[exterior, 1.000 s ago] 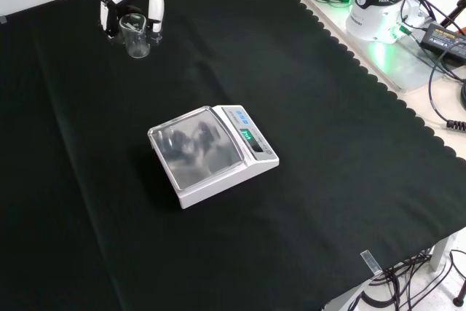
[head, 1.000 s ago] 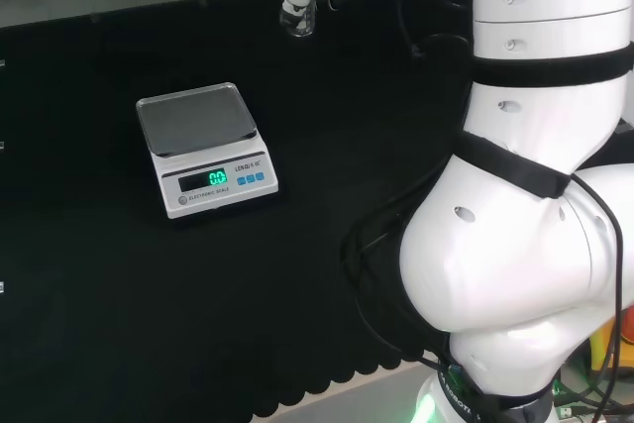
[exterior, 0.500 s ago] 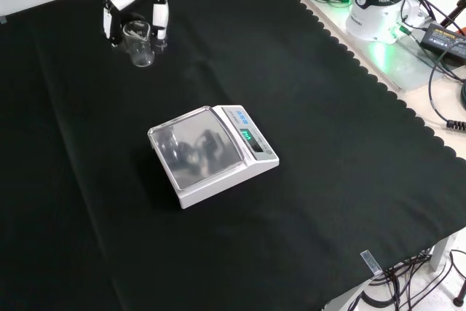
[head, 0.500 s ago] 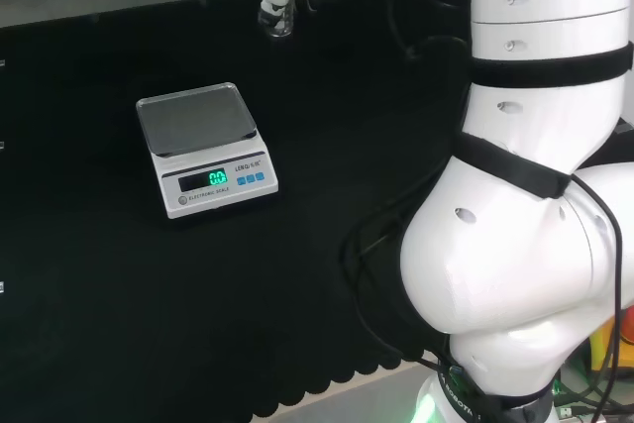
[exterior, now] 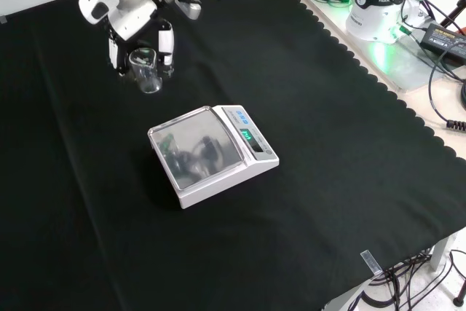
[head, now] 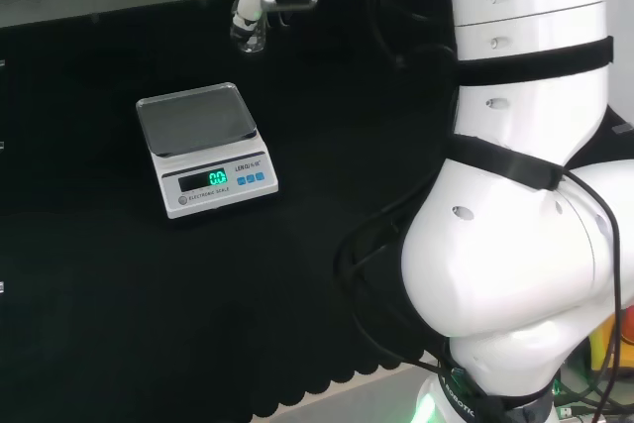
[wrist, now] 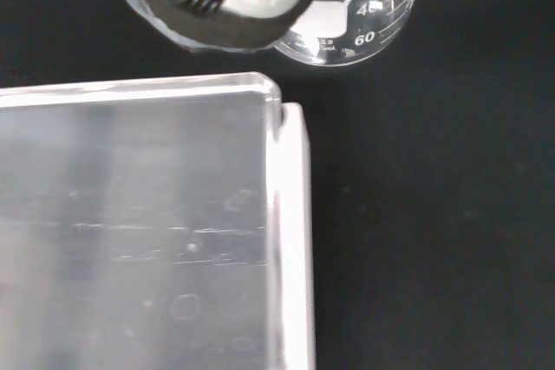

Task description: Put the beaker on the electronic balance.

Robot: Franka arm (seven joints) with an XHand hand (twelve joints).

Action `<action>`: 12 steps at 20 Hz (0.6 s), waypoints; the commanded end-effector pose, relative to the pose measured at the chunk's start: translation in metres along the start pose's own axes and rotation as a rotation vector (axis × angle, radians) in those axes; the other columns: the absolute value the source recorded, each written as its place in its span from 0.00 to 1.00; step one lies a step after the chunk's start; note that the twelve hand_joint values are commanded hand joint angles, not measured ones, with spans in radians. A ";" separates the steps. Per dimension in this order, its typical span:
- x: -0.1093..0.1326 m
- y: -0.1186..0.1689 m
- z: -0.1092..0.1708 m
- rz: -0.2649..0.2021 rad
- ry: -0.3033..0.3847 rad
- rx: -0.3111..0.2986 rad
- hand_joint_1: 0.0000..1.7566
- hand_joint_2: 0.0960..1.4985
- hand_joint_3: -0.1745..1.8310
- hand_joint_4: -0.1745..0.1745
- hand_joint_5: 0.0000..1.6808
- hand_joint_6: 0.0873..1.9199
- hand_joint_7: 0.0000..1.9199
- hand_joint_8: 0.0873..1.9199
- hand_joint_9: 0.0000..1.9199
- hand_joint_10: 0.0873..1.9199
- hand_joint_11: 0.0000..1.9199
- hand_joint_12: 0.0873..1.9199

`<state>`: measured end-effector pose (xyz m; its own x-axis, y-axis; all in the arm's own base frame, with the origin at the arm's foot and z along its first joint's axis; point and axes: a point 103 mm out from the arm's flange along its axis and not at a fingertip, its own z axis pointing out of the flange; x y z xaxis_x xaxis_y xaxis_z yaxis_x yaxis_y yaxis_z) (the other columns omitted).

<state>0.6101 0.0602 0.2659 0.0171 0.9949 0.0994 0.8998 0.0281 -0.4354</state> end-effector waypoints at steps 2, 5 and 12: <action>0.034 0.008 0.017 -0.058 0.004 0.050 0.61 0.71 0.07 0.00 0.48 0.41 0.53 0.38 0.71 0.19 0.76 0.29; 0.043 0.013 0.025 -0.072 0.005 0.067 0.61 0.71 0.07 0.00 0.48 0.41 0.53 0.38 0.71 0.19 0.76 0.29; 0.061 0.015 0.044 -0.100 0.025 0.097 0.60 0.71 0.07 0.00 0.48 0.41 0.53 0.38 0.71 0.19 0.75 0.29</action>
<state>0.6098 0.1144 0.2326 -0.0462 0.9872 0.1524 0.8609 0.1167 -0.4952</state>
